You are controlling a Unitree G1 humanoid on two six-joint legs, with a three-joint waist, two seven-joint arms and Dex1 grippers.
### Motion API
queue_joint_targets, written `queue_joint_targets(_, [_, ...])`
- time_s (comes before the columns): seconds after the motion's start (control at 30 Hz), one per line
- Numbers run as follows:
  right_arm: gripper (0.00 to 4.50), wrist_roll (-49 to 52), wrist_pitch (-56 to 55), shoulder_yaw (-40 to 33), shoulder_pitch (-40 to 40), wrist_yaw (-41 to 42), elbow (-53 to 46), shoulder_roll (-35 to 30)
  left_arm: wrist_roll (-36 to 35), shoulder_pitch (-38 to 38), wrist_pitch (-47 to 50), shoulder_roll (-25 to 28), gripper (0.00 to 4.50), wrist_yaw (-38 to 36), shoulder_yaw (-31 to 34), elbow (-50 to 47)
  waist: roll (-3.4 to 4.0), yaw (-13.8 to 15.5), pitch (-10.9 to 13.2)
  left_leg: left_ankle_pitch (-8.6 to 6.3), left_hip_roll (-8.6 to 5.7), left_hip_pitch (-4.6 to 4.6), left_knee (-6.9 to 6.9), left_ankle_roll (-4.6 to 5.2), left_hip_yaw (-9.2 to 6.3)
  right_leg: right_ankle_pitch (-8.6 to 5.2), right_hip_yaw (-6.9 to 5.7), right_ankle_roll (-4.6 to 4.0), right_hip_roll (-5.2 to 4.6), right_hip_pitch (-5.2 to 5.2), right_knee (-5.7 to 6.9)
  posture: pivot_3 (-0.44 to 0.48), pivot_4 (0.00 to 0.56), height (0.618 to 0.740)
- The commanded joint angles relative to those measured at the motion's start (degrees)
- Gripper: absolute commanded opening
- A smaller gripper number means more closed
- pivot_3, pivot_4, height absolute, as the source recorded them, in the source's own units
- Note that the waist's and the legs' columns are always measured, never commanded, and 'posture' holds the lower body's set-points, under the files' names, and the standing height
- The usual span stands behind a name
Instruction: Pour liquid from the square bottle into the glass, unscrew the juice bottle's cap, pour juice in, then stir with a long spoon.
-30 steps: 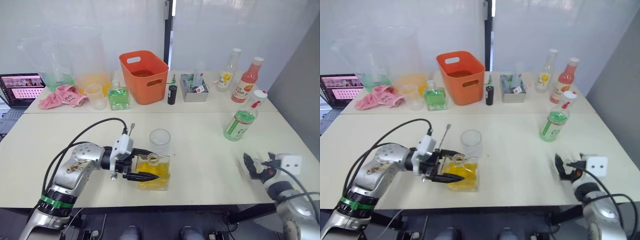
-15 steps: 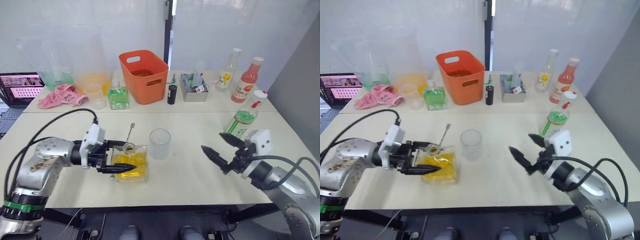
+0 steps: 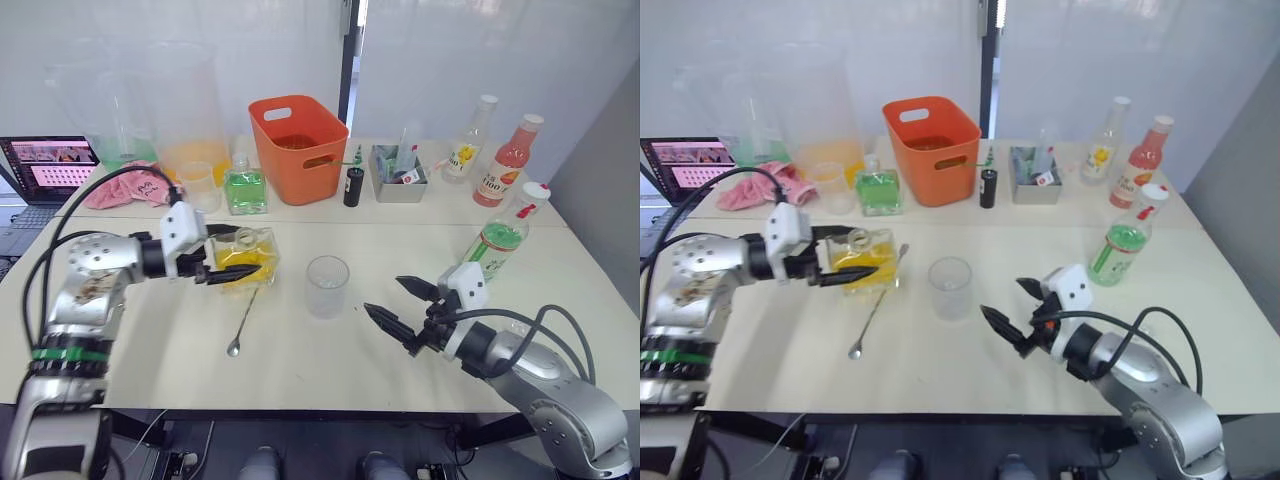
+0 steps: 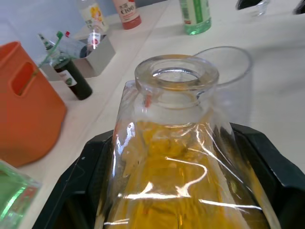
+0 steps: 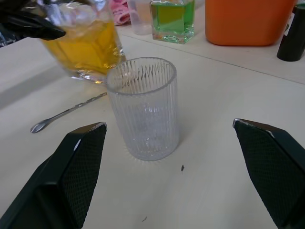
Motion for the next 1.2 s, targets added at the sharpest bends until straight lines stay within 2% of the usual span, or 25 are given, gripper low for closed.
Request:
queue_joint_targets(0.03, [4.5, -1.0, -0.1, 0.8, -1.5, -0.8, -1.2, 0.7, 3.5, -6.3, -9.4, -2.6, 2.85, 4.1, -0.1, 5.3, -0.01, -0.1, 0.0, 0.0, 0.0, -0.02, 0.0, 0.0, 0.0, 0.0, 0.0, 0.0, 0.0, -0.02, 0.0, 0.0, 0.15, 0.739])
queue_joint_targets(0.33, [4.5, -1.9, 0.4, 2.6, -1.8, -1.4, -3.3, 2.4, 14.1, -16.5, -30.7, -9.6, 2.85, 13.4, -4.7, 22.7, -0.07, -0.4, 0.0, 0.0, -0.01, -0.1, 0.0, 0.0, -0.02, 0.01, -0.01, 0.01, 0.0, -0.09, 0.0, 0.0, 0.15, 0.739])
queue_joint_targets(0.53, [4.5, -2.4, 0.4, 3.7, -1.5, -1.9, -3.7, 3.1, 18.2, -20.4, -40.9, -10.3, 2.85, 16.9, -6.6, 29.1, -0.08, -0.4, 0.0, 0.0, -0.02, -0.13, 0.02, 0.0, -0.03, 0.03, -0.01, 0.03, -0.01, -0.1, 0.01, 0.0, 0.15, 0.739])
queue_joint_targets(0.83, [4.5, -3.1, 0.2, 4.2, -1.4, -3.0, -4.2, 4.6, 22.8, -23.4, -50.2, -11.2, 2.85, 23.4, -8.5, 34.6, -0.08, -0.4, 0.0, 0.0, -0.04, -0.13, 0.04, 0.0, -0.03, 0.04, -0.02, 0.05, -0.02, -0.09, 0.04, 0.0, 0.15, 0.739])
queue_joint_targets(1.2, [4.5, -2.7, 0.5, 3.2, -1.1, -3.7, -4.7, 4.9, 28.7, -23.3, -57.7, -11.3, 2.85, 31.8, -10.7, 35.8, -0.08, -0.3, 0.0, 0.0, -0.05, -0.13, 0.07, 0.0, -0.04, 0.05, -0.03, 0.06, -0.03, -0.09, 0.08, 0.0, 0.15, 0.739])
